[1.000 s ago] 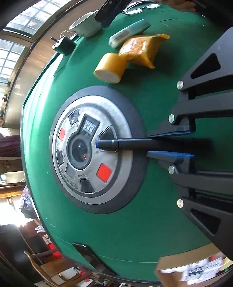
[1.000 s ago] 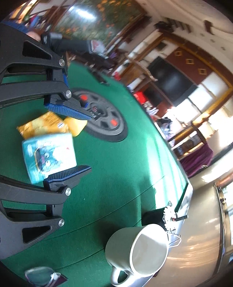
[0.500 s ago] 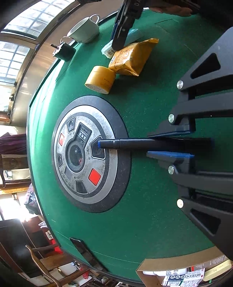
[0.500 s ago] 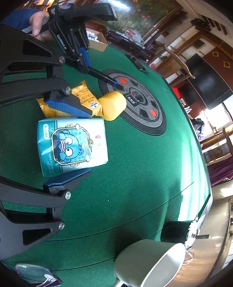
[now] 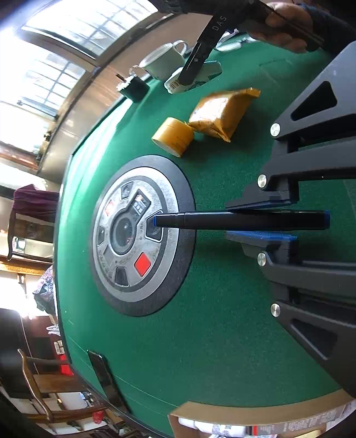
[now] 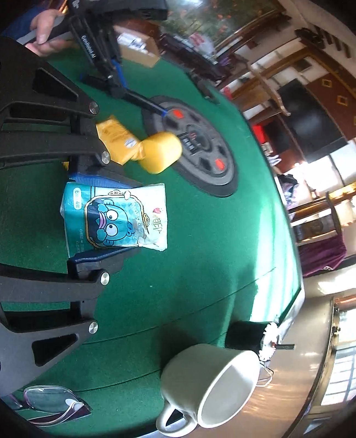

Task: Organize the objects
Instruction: 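Grasp the blue tissue pack with the right gripper and lift it, then carry the marker and tissue pack into the tray and open both grippers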

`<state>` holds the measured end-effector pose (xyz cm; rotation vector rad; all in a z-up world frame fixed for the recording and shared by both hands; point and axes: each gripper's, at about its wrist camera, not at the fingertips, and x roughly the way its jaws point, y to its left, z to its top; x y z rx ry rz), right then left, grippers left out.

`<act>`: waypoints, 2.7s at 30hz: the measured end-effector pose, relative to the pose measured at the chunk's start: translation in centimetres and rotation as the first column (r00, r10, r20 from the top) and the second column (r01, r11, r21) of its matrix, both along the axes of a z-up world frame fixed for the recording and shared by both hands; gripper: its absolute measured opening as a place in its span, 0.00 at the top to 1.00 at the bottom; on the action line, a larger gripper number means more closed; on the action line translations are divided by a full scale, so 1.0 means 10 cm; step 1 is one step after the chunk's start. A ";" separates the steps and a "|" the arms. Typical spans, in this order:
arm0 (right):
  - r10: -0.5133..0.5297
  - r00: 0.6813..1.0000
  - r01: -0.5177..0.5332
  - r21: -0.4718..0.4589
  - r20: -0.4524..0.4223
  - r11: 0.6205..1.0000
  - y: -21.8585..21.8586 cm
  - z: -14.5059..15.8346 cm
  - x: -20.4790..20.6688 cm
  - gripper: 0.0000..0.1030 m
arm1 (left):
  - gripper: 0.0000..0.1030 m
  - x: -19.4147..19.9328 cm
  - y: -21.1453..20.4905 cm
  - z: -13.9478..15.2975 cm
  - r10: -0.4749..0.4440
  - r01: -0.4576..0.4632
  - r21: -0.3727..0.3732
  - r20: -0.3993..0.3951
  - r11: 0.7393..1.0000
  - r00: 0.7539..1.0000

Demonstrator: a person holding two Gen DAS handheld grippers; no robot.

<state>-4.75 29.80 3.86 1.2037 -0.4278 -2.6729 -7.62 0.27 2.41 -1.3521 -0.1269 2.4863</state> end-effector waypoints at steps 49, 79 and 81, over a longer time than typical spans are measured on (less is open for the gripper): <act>0.639 0.768 -0.640 0.005 0.037 0.769 -4.18 0.28 0.30 0.62 | 0.87 0.72 -3.14 0.26 0.460 -0.454 0.118 -0.029 0.883 0.887; 0.637 0.768 -0.617 0.191 -0.063 0.764 -4.31 0.77 0.63 0.51 | 0.87 0.86 -3.01 0.54 0.394 -0.379 0.130 -0.119 0.916 0.912; 0.617 0.774 -0.576 0.246 -0.142 0.779 -4.20 0.99 0.77 0.51 | 0.87 0.89 -2.95 0.60 0.383 -0.368 0.123 -0.142 0.922 0.913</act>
